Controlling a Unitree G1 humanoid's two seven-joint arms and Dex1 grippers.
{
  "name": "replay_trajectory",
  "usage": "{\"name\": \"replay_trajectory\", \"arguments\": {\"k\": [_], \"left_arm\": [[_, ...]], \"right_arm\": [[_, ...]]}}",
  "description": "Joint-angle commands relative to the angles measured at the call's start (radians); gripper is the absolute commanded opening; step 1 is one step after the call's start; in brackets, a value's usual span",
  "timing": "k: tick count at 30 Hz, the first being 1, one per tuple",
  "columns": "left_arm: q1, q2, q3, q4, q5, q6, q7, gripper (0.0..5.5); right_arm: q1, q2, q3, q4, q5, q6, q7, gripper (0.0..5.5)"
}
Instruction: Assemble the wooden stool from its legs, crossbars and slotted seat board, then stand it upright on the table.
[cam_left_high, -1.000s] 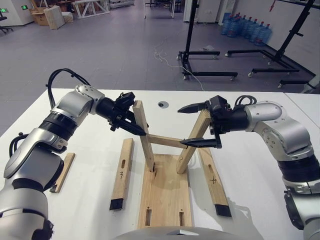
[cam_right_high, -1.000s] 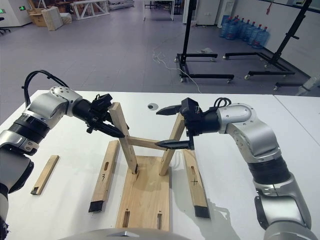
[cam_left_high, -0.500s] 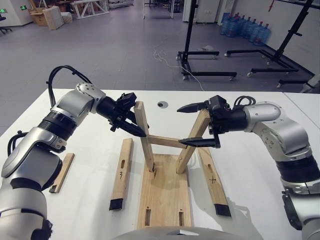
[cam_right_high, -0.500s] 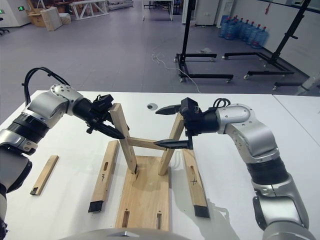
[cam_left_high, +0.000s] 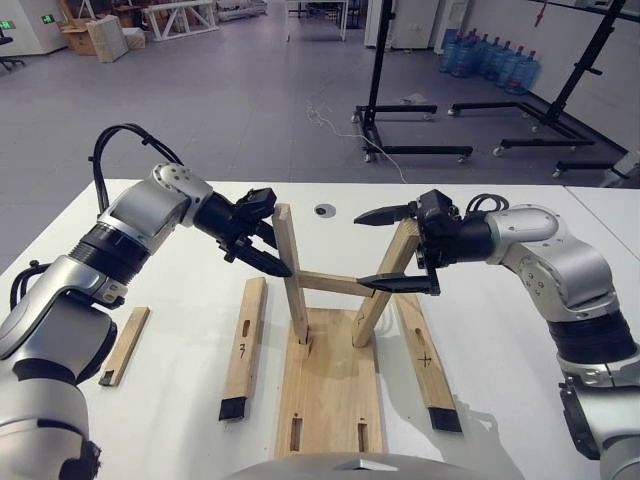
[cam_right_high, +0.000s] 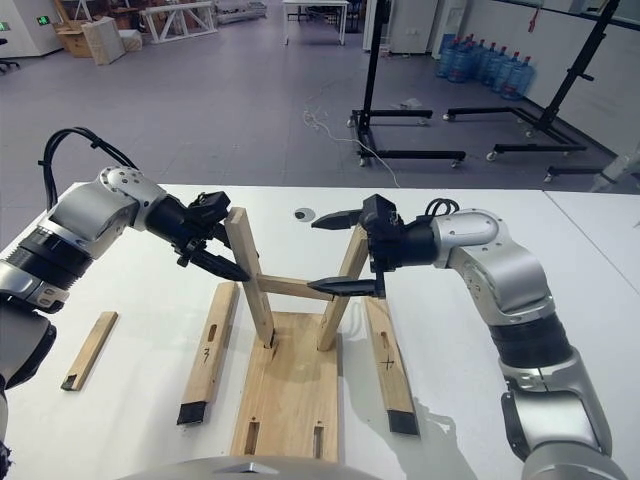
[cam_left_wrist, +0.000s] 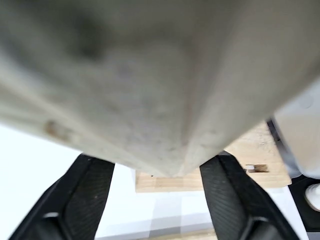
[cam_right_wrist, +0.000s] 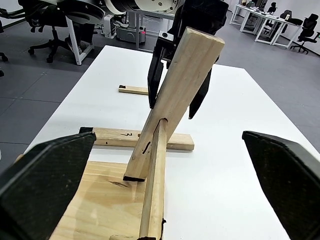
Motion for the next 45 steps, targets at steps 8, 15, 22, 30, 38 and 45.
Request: {"name": "replay_trajectory", "arguments": {"k": [8, 15, 22, 30, 38, 45], "left_arm": [[0.3, -0.089, -0.365, -0.32, 0.452, 0.102, 0.252, 4.54], [0.368, -0.003, -0.283, -0.46, 0.425, 0.139, 0.338, 5.37], [0.512, 0.04, -0.044, -0.742, 0.27, 0.226, 0.4, 5.37], [0.626, 0.06, 0.144, -0.821, 0.231, 0.234, 0.434, 5.37], [0.756, 0.082, 0.478, -0.916, 0.073, 0.214, 0.455, 5.37], [0.925, 0.06, 0.841, -0.974, -0.116, 0.137, 0.465, 5.37]], "right_arm": [[-0.101, 0.062, 0.104, 0.004, -0.012, 0.051, 0.028, 5.4], [-0.099, 0.068, 0.093, 0.009, -0.017, 0.044, 0.013, 5.4], [-0.101, 0.079, 0.095, 0.017, -0.021, 0.033, 0.003, 5.4], [-0.1, 0.078, 0.096, 0.021, -0.021, 0.025, -0.003, 5.4], [-0.101, 0.074, 0.096, 0.027, -0.03, 0.017, 0.003, 5.4], [-0.104, 0.077, 0.09, 0.031, -0.033, 0.016, 0.003, 5.4]]}}
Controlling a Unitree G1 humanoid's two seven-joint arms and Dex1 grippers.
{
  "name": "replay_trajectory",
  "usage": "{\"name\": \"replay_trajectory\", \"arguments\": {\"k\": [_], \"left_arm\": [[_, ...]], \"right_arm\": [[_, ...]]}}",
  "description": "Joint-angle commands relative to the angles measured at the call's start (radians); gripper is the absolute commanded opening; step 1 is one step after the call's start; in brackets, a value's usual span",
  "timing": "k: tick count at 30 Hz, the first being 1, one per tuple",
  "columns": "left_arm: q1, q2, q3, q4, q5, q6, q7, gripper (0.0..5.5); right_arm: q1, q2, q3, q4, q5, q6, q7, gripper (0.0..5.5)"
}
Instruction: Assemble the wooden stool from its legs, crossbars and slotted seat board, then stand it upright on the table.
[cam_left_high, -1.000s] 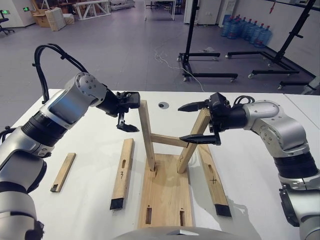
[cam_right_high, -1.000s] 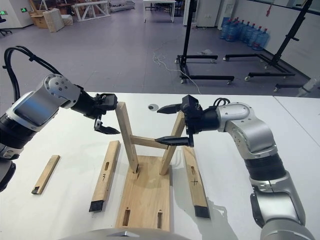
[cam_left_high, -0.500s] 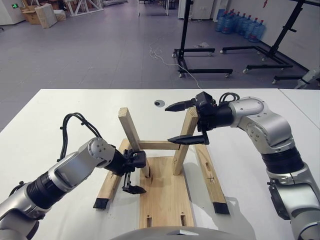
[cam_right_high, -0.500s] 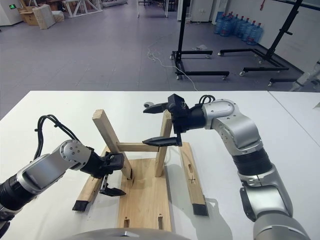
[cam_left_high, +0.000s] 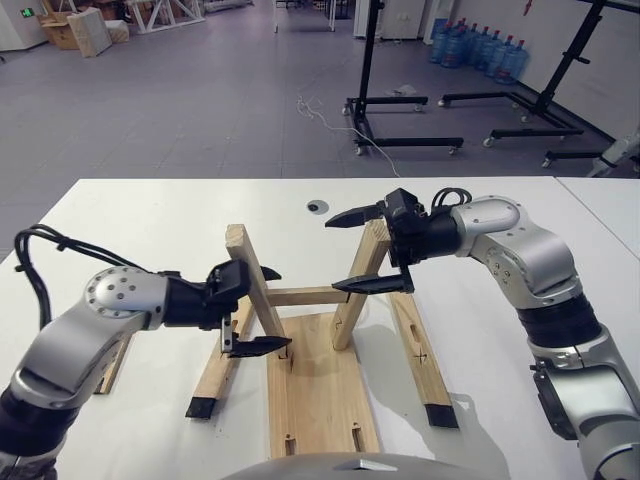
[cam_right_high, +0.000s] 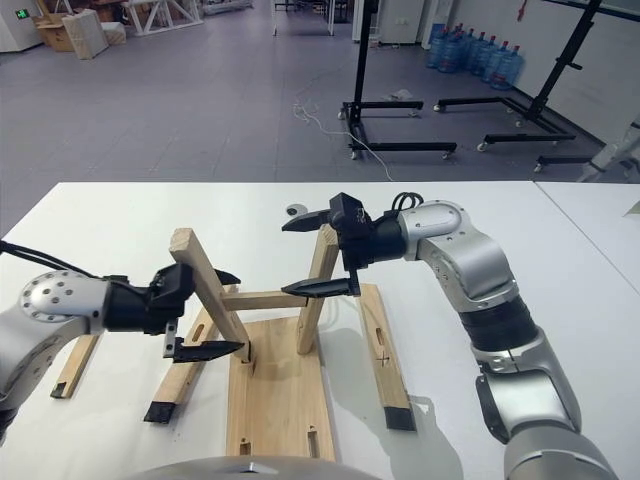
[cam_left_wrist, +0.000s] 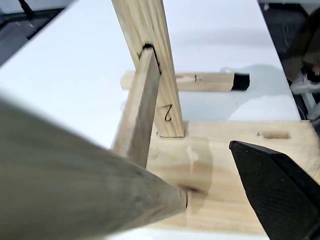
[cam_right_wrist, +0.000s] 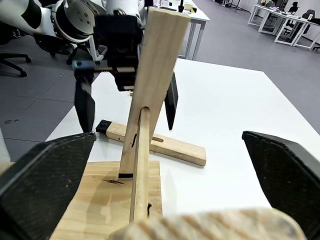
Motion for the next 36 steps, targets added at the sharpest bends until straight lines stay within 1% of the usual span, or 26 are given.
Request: {"name": "replay_trajectory", "arguments": {"k": [1, 4, 8, 11, 14, 15, 18, 20, 21, 24, 26, 27, 28, 30, 34, 36], "left_arm": [[0.046, -0.025, 0.203, -0.018, -0.103, -0.063, 0.01, 5.37], [0.007, -0.066, 0.312, 0.01, -0.192, -0.108, 0.039, 5.37], [-0.037, -0.116, 0.382, 0.053, -0.273, -0.164, 0.086, 5.37], [-0.151, -0.176, 0.445, 0.118, -0.344, -0.195, 0.225, 5.37], [-0.284, -0.239, 0.455, 0.185, -0.433, -0.18, 0.388, 5.37], [-0.34, -0.264, 0.444, 0.214, -0.468, -0.165, 0.448, 5.37], [-0.476, -0.302, 0.358, 0.273, -0.507, -0.099, 0.562, 5.37], [-0.515, -0.314, 0.275, 0.257, -0.543, -0.023, 0.592, 5.37], [-0.495, -0.315, 0.215, 0.232, -0.541, 0.015, 0.582, 5.37], [-0.261, -0.324, 0.018, 0.169, -0.472, 0.103, 0.571, 5.37], [-0.096, -0.324, -0.102, 0.137, -0.395, 0.101, 0.556, 5.37], [-0.033, -0.323, -0.143, 0.117, -0.365, 0.086, 0.549, 5.37], [0.008, -0.324, -0.166, 0.1, -0.344, 0.07, 0.551, 5.37], [0.039, -0.328, -0.172, 0.081, -0.32, 0.029, 0.563, 5.37], [-0.001, -0.341, -0.163, 0.085, -0.322, -0.004, 0.586, 5.37], [-0.008, -0.361, -0.208, 0.088, -0.299, -0.012, 0.589, 5.37]], "right_arm": [[-0.006, -0.003, -0.002, 0.004, -0.011, -0.002, -0.002, 5.4], [-0.005, 0.001, -0.008, 0.004, -0.013, -0.005, -0.013, 5.4], [-0.002, 0.008, -0.015, 0.001, -0.015, -0.01, -0.027, 5.4], [0.003, 0.008, -0.028, -0.003, -0.013, -0.013, -0.042, 5.4], [0.008, 0.011, -0.036, -0.003, -0.013, -0.015, -0.055, 5.4], [0.009, 0.013, -0.037, -0.002, -0.013, -0.017, -0.059, 5.4], [0.01, 0.017, -0.037, -0.001, -0.015, -0.021, -0.064, 5.4], [0.009, 0.02, -0.036, -0.002, -0.015, -0.022, -0.064, 5.4], [0.01, 0.019, -0.037, -0.005, -0.014, -0.021, -0.064, 5.4], [0.004, 0.02, -0.027, -0.005, -0.013, -0.02, -0.054, 5.4], [-0.001, 0.016, -0.023, -0.002, -0.015, -0.019, -0.045, 5.4], [-0.005, 0.014, -0.023, 0.0, -0.016, -0.019, -0.041, 5.4], [-0.01, 0.012, -0.024, 0.004, -0.016, -0.019, -0.037, 5.4], [-0.014, 0.007, -0.029, 0.01, -0.018, -0.021, -0.034, 5.4], [-0.007, 0.005, -0.031, 0.009, -0.023, -0.025, -0.038, 5.4], [-0.007, 0.009, -0.029, 0.009, -0.025, -0.028, -0.039, 5.4]]}}
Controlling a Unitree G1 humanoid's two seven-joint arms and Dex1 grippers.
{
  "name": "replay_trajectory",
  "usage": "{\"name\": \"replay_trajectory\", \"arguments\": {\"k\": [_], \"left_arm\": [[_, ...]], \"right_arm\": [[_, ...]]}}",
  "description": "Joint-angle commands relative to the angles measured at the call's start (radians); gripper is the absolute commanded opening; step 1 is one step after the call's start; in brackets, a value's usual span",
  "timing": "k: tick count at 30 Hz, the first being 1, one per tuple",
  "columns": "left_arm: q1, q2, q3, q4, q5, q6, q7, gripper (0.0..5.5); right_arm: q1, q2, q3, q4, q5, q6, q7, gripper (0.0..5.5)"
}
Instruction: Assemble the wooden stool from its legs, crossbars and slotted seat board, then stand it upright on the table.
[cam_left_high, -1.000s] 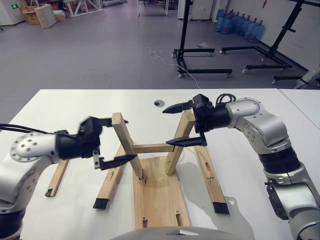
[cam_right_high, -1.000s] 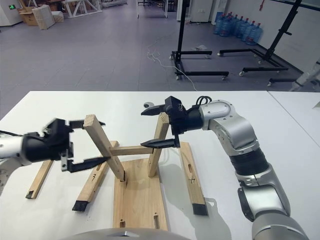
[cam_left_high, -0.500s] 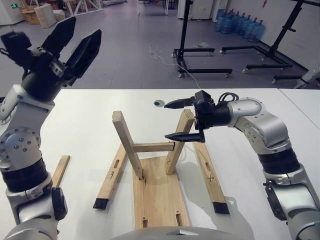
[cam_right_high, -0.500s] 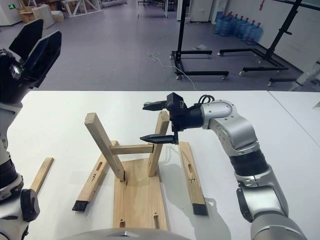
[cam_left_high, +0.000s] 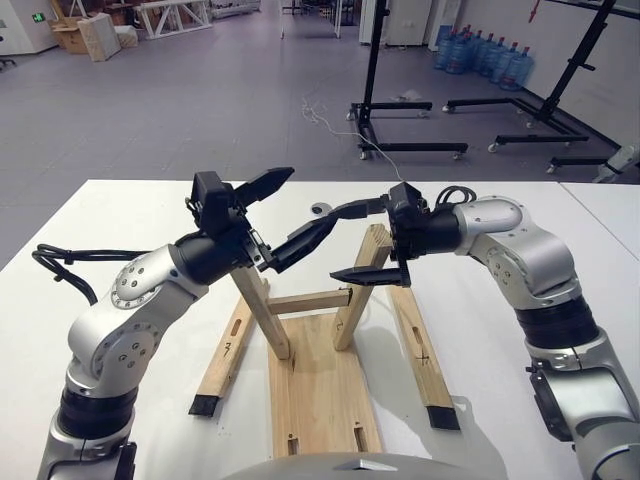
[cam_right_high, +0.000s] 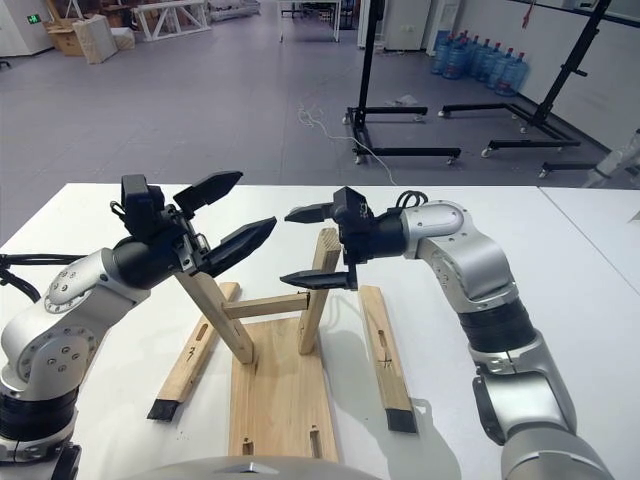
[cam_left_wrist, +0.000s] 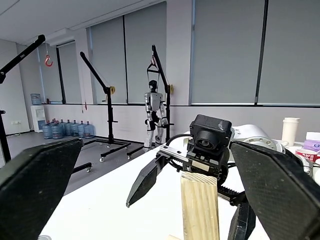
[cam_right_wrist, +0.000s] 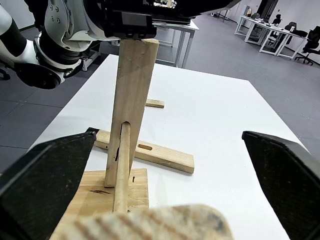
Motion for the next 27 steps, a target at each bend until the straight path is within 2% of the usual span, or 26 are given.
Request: {"name": "replay_trajectory", "arguments": {"k": [1, 5, 12, 18, 24, 27], "left_arm": [[0.14, -0.023, -0.2, 0.086, 0.079, 0.114, 0.002, 5.37], [0.142, -0.056, -0.186, 0.098, 0.116, 0.048, 0.011, 5.37], [-0.005, -0.083, -0.037, 0.097, 0.036, 0.01, 0.031, 5.37], [-0.117, -0.113, 0.084, 0.052, -0.12, 0.008, 0.08, 5.37], [-0.255, -0.068, 0.274, 0.032, -0.318, -0.018, 0.168, 5.37], [-0.215, 0.005, 0.42, 0.053, -0.39, -0.029, 0.159, 5.37]], "right_arm": [[-0.02, -0.005, 0.003, 0.004, -0.017, -0.01, 0.002, 5.4], [-0.015, 0.001, -0.001, -0.001, -0.015, -0.008, -0.006, 5.4], [-0.006, 0.004, -0.034, 0.001, -0.003, -0.005, -0.032, 5.4], [-0.003, 0.001, -0.081, 0.007, 0.018, 0.002, -0.056, 5.4], [-0.012, 0.013, -0.165, -0.01, 0.101, 0.046, -0.102, 5.4], [-0.001, 0.027, -0.252, -0.031, 0.21, 0.112, -0.152, 5.4]]}}
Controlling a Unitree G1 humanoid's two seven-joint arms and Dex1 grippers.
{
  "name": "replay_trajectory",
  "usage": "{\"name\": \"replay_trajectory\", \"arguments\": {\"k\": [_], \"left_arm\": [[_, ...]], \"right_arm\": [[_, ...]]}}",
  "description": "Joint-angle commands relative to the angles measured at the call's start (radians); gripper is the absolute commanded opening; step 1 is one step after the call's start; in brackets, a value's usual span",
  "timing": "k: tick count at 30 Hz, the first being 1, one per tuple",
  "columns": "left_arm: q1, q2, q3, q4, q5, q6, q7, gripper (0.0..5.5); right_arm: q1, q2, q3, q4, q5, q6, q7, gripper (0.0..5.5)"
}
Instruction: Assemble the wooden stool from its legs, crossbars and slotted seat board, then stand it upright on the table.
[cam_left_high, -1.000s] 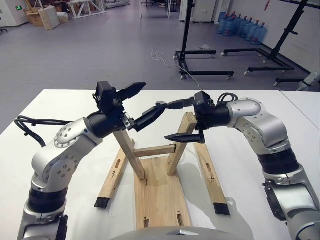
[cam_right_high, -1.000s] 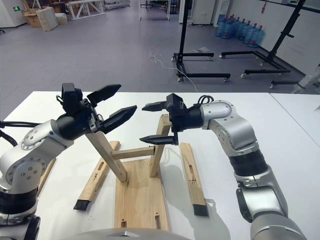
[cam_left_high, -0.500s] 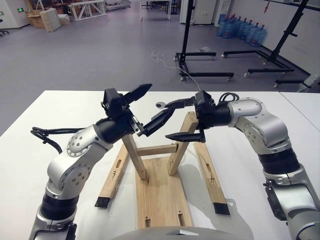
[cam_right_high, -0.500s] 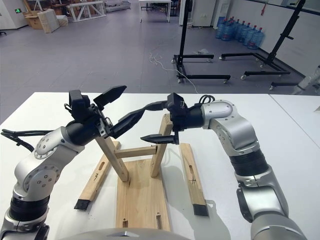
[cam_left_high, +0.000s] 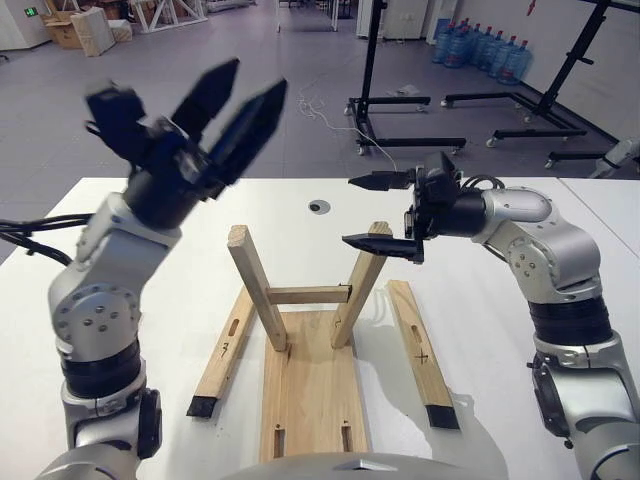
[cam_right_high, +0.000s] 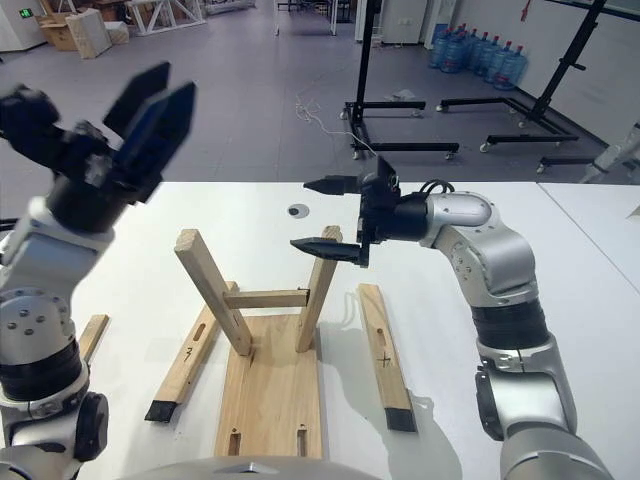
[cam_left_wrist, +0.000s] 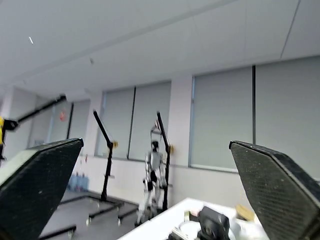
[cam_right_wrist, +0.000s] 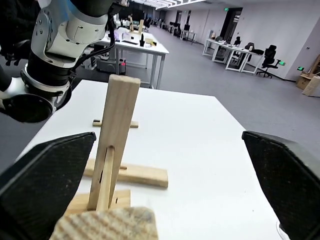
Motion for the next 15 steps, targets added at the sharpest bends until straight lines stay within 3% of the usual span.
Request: {"name": "replay_trajectory", "arguments": {"k": [1, 5, 9, 15], "left_arm": [[0.086, 0.112, 0.177, 0.032, -0.054, 0.006, -0.013, 5.37], [0.469, 0.19, 0.319, 0.051, 0.006, 0.059, -0.214, 5.37], [0.728, 0.202, 0.299, 0.066, 0.04, 0.087, -0.47, 5.37], [0.622, 0.183, 0.105, 0.153, 0.156, 0.073, -0.536, 5.37]], "right_arm": [[0.012, 0.012, -0.112, -0.024, 0.125, 0.078, -0.06, 5.4], [0.154, -0.031, -0.2, -0.077, 0.235, 0.171, -0.081, 5.4], [0.261, -0.022, -0.195, -0.117, 0.265, 0.204, -0.105, 5.4], [0.27, 0.054, -0.11, -0.128, 0.247, 0.175, -0.142, 5.4]]}}
